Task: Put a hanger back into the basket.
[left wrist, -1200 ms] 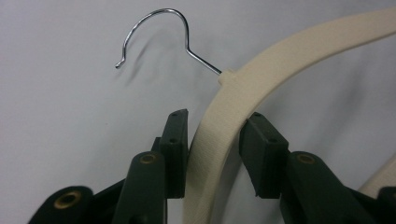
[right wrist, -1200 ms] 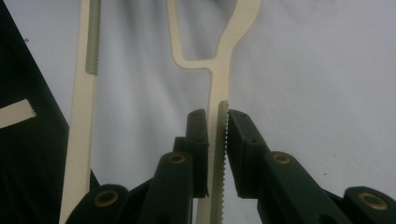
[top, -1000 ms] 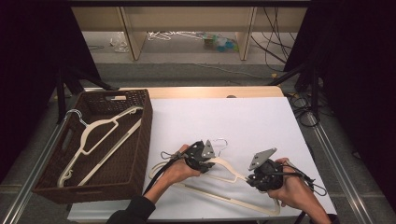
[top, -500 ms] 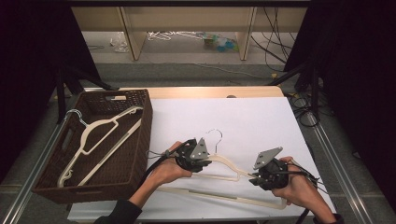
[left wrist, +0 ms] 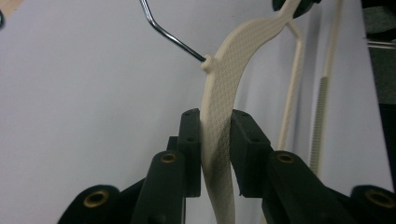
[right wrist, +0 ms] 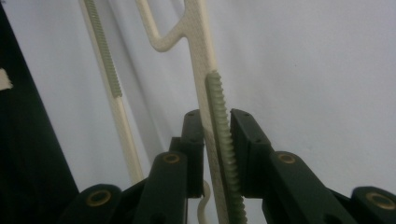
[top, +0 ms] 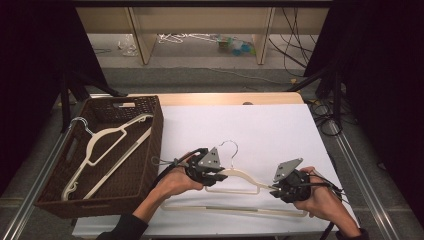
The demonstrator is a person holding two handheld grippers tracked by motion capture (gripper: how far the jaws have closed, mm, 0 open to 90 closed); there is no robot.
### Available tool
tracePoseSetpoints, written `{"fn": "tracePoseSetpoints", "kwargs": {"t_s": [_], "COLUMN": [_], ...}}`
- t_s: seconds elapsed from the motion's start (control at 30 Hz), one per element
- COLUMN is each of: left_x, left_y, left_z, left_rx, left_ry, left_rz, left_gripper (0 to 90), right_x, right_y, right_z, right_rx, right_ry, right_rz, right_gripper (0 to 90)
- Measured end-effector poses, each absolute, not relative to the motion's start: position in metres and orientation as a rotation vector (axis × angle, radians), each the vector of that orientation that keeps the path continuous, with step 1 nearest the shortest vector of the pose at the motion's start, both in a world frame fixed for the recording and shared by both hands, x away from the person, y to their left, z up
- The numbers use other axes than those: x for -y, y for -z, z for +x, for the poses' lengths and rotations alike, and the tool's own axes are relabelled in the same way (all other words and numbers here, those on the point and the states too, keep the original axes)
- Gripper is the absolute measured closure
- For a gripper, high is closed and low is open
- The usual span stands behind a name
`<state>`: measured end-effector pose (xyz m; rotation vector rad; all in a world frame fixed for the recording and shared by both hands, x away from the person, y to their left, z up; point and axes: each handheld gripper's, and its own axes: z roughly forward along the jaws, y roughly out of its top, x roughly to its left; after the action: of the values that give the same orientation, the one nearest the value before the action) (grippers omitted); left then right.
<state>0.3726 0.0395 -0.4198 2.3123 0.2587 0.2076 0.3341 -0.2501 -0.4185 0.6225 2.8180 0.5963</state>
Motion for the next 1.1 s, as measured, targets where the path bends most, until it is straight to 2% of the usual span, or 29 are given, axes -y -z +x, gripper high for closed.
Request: {"fn": "tracePoseSetpoints", "kwargs": {"t_s": [0.13, 0.23, 0.33, 0.47, 0.63, 0.9, 1.1], "left_x": [-0.040, -0.042, -0.043, -0.044, -0.043, -0.049, -0.058], "left_y": [0.418, 0.415, 0.412, 0.406, 0.399, 0.396, 0.389], "left_z": [0.371, 0.370, 0.367, 0.362, 0.355, 0.357, 0.357], "left_rx": [-0.276, -0.301, -0.317, -0.331, -0.325, -0.419, -0.470], "left_ry": [-0.153, -0.110, -0.085, -0.043, -0.052, -0.099, -0.098], "left_rz": [2.292, 2.266, 2.245, 2.200, 2.188, 2.180, 2.157], "left_gripper": [76.5, 78.6, 79.7, 82.4, 84.7, 85.6, 85.6], "right_x": [0.252, 0.252, 0.251, 0.251, 0.255, 0.267, 0.269], "right_y": [0.420, 0.417, 0.414, 0.406, 0.397, 0.387, 0.391], "right_z": [0.336, 0.335, 0.334, 0.331, 0.330, 0.332, 0.331], "right_rx": [-2.796, -2.773, -2.753, -2.718, -2.627, -2.524, -2.482], "right_ry": [-0.575, -0.593, -0.609, -0.645, -0.714, -0.889, -0.955], "right_rz": [0.639, 0.639, 0.625, 0.637, 0.702, 0.812, 0.871], "right_gripper": [67.4, 55.0, 53.6, 44.2, 41.3, 36.4, 32.0]}}
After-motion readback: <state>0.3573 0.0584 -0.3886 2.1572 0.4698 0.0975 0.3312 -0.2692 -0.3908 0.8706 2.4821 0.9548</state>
